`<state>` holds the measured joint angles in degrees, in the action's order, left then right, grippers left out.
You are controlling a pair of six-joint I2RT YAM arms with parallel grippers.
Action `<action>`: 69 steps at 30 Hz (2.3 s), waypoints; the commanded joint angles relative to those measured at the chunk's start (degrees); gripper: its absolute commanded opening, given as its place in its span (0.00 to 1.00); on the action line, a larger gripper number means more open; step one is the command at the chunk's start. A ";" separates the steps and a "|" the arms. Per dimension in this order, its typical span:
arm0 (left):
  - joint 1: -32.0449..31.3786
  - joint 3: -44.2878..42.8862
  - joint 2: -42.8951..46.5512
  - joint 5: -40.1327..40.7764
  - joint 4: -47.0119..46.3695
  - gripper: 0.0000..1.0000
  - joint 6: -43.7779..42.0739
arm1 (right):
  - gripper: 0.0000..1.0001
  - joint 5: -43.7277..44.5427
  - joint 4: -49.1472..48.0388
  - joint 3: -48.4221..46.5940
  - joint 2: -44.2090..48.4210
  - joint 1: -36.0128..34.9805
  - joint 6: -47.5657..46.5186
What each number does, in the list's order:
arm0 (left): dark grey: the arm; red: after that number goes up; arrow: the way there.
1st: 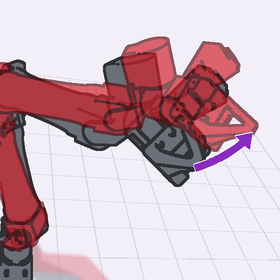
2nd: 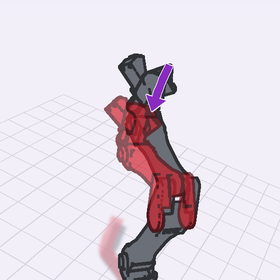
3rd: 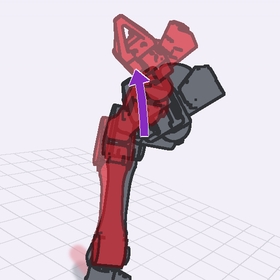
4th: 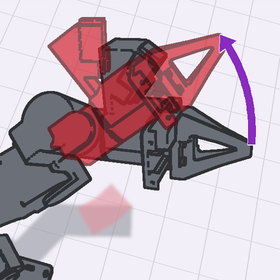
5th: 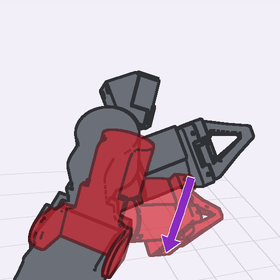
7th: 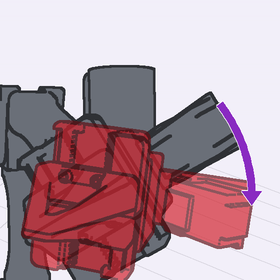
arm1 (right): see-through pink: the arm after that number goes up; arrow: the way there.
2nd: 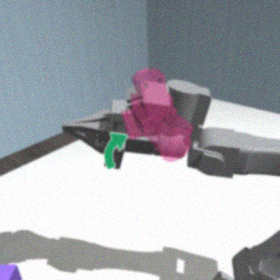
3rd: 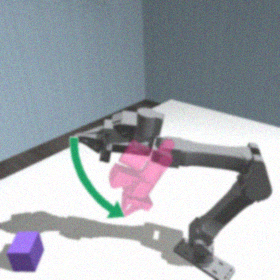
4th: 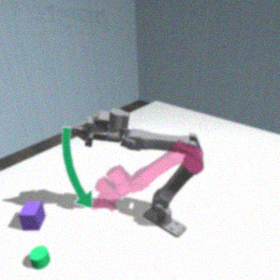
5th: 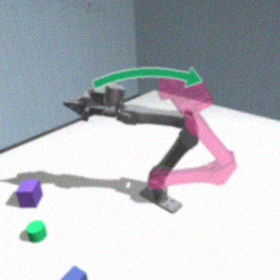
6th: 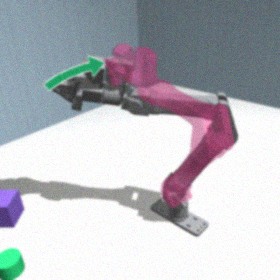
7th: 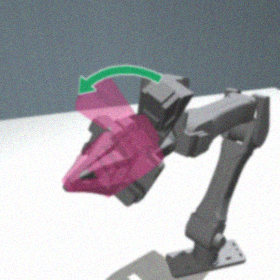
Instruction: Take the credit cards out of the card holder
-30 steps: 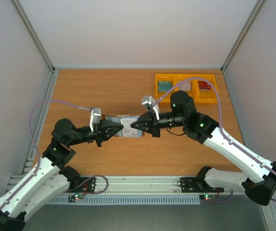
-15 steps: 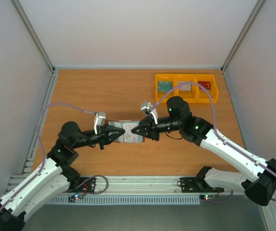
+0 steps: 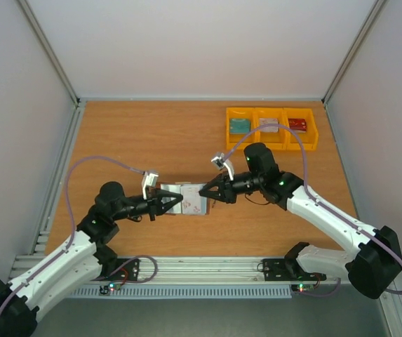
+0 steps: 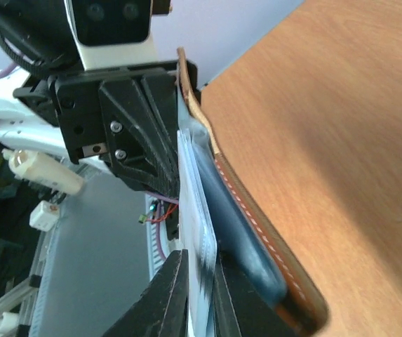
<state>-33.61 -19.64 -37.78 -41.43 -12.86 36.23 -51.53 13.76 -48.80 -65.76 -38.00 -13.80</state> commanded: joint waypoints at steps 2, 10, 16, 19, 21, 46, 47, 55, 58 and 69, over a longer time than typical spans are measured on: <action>0.56 2.29 -0.43 0.21 -5.32 0.00 1.96 | 0.17 -3.17 1.26 -0.48 -1.90 1.85 -0.75; 0.56 2.32 -1.38 0.20 -7.55 0.00 1.74 | 0.08 -5.04 -4.27 0.39 -4.08 1.79 2.46; 1.11 2.15 -0.49 -0.22 -5.66 0.00 1.78 | 0.02 -4.76 -0.59 0.72 -1.85 2.80 0.20; 1.26 2.10 -0.51 -0.56 -5.45 0.00 1.46 | 0.06 -5.20 1.73 0.48 -1.38 3.75 -0.59; 1.27 1.87 -0.63 -0.89 -6.10 0.00 1.54 | 0.07 -5.86 1.14 0.50 -1.38 3.79 0.13; 1.84 0.77 0.14 -1.17 -4.38 0.00 1.44 | 0.01 -5.47 7.13 -1.53 0.54 4.78 -3.77; 1.92 0.75 0.23 -1.52 -4.29 0.00 1.47 | 0.01 -5.57 7.48 -1.70 0.62 5.11 -4.00; 1.97 0.05 0.34 -4.12 -5.04 0.00 1.20 | 0.01 -5.59 8.39 -2.09 0.79 5.70 -4.81; 1.97 0.08 0.27 -4.27 -5.06 0.00 0.61 | 0.01 -6.60 7.62 -2.40 0.21 5.77 -4.27; 3.08 0.34 2.20 0.35 4.96 0.00 -3.21 | 0.01 -2.05 11.48 0.67 -1.70 10.92 -2.50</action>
<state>-31.53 -18.04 -36.95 -43.70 -12.29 35.51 -56.80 24.10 -49.52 -66.06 -28.84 -18.26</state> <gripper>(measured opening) 0.009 0.024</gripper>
